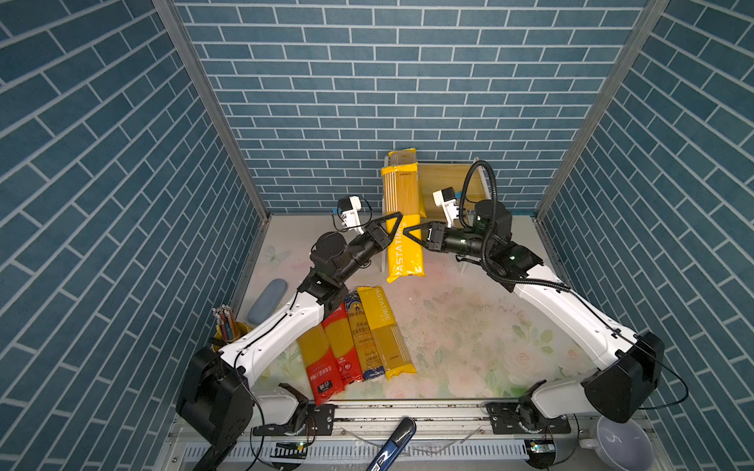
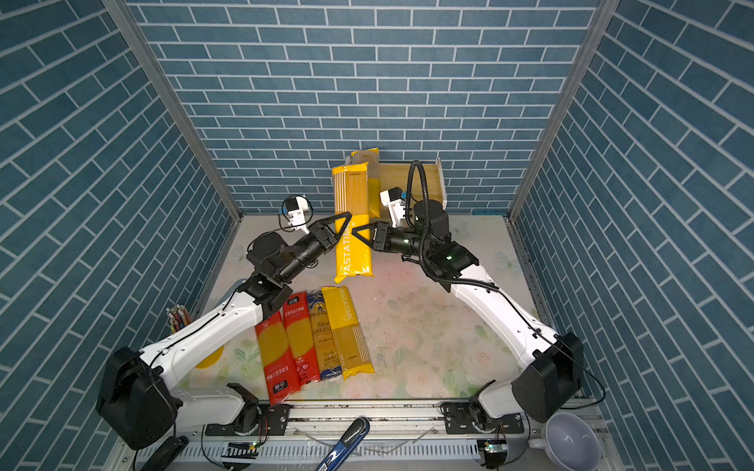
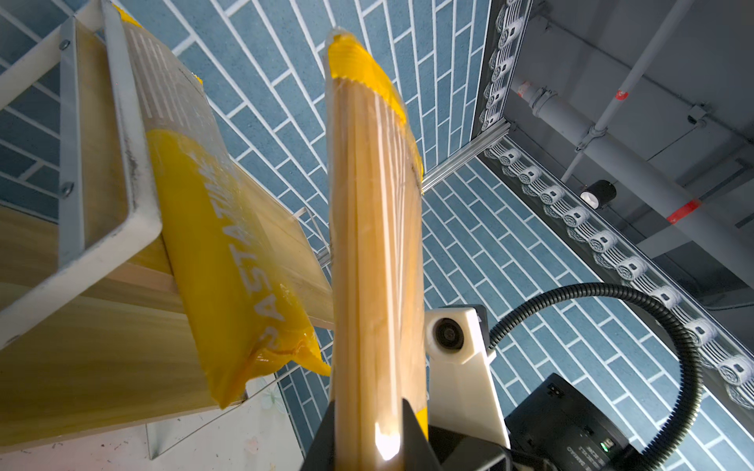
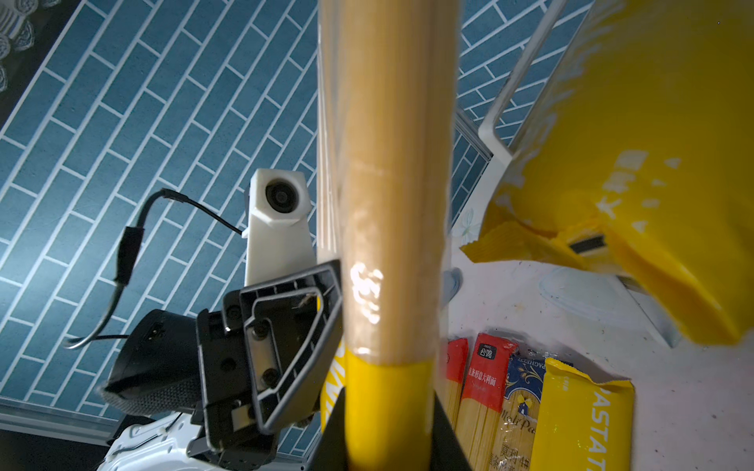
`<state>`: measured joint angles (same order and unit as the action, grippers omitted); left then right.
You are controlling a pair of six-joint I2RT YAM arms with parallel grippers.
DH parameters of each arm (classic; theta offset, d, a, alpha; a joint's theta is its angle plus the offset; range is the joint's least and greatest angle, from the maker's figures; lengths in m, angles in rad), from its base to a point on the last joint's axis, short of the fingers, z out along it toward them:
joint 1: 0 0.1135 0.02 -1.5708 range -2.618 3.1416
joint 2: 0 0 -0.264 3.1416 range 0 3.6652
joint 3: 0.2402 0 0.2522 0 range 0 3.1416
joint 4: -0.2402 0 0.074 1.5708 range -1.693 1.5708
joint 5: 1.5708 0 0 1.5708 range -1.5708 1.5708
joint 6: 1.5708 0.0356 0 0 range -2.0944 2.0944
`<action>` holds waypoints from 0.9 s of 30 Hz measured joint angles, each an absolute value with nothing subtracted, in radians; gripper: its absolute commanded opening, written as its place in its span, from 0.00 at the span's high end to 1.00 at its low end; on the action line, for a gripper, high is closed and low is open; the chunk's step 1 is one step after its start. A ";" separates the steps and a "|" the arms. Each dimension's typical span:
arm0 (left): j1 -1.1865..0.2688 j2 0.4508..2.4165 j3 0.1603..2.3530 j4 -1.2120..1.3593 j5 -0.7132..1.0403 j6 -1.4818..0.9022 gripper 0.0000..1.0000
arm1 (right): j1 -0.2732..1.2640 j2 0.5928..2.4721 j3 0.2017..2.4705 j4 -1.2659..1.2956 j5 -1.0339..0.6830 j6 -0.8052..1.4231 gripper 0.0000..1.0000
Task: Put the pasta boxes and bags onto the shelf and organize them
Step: 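Carry the upright bag toward the shelf with both grippers holding it, then set bag on top shelf with right gripper while left gripper releases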
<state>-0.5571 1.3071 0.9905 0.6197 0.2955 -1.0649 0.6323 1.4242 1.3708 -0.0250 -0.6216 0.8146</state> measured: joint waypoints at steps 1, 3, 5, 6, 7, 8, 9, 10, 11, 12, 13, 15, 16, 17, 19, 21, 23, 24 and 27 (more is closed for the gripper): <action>-0.557 1.307 0.991 0.614 0.290 -1.068 0.48 | 0.630 1.424 1.375 -0.032 -0.624 0.815 1.00; -0.557 1.305 0.992 0.607 0.287 -1.064 0.36 | 0.621 1.427 1.395 -0.075 -0.629 0.815 1.00; -0.559 1.295 0.995 0.602 0.287 -1.058 0.32 | 0.600 1.436 1.430 -0.130 -0.642 0.815 1.00; -0.559 1.290 0.995 0.603 0.288 -1.053 0.31 | 0.585 1.446 1.462 -0.163 -0.649 0.816 1.00; -0.559 1.286 0.995 0.603 0.288 -1.049 0.30 | 0.569 1.457 1.496 -0.189 -0.654 0.824 1.00; -0.558 1.282 0.995 0.604 0.288 -1.046 0.29 | 0.551 1.469 1.527 -0.209 -0.657 0.835 1.00; -0.558 1.280 0.995 0.608 0.289 -1.045 0.29 | 0.530 1.479 1.553 -0.218 -0.660 0.846 1.00; -0.558 1.279 0.994 0.616 0.290 -1.046 0.29 | 0.508 1.491 1.584 -0.231 -0.665 0.855 1.00; -0.558 1.279 0.992 0.623 0.290 -1.047 0.29 | 0.488 1.503 1.613 -0.243 -0.670 0.862 1.00; -0.558 1.279 0.989 0.627 0.290 -1.050 0.29 | 0.471 1.516 1.644 -0.263 -0.673 0.865 1.00; -0.558 1.279 0.984 0.628 0.290 -1.052 0.29 | 0.450 1.533 1.684 -0.294 -0.675 0.867 1.00; -0.558 1.279 0.974 0.629 0.290 -1.053 0.29 | 0.410 1.573 1.779 -0.371 -0.680 0.866 1.00; -0.558 1.277 0.965 0.627 0.290 -1.055 0.29 | 0.385 1.600 1.837 -0.413 -0.682 0.865 1.00; -0.558 1.272 0.954 0.624 0.289 -1.054 0.29 | 0.366 1.626 1.889 -0.448 -0.683 0.863 1.00; -0.558 1.254 0.928 0.615 0.287 -1.054 0.29 | 0.331 1.673 1.977 -0.510 -0.690 0.855 1.00; -0.558 1.226 0.891 0.606 0.281 -1.054 0.29 | 0.296 1.736 2.080 -0.579 -0.707 0.847 1.00; -0.558 1.195 0.853 0.590 0.273 -1.054 0.29 | 0.268 1.807 2.182 -0.639 -0.730 0.833 1.00; -0.558 1.183 0.838 0.584 0.270 -1.053 0.29 | 0.256 1.843 2.226 -0.665 -0.738 0.827 1.00; -0.563 1.142 0.797 0.551 0.253 -1.053 0.29 | 0.231 1.932 2.315 -0.729 -0.760 0.802 1.00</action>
<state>-0.5629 1.1419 0.7967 0.5514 0.2527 -1.0531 0.2310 1.9320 2.3150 -0.7292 -0.7597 0.8021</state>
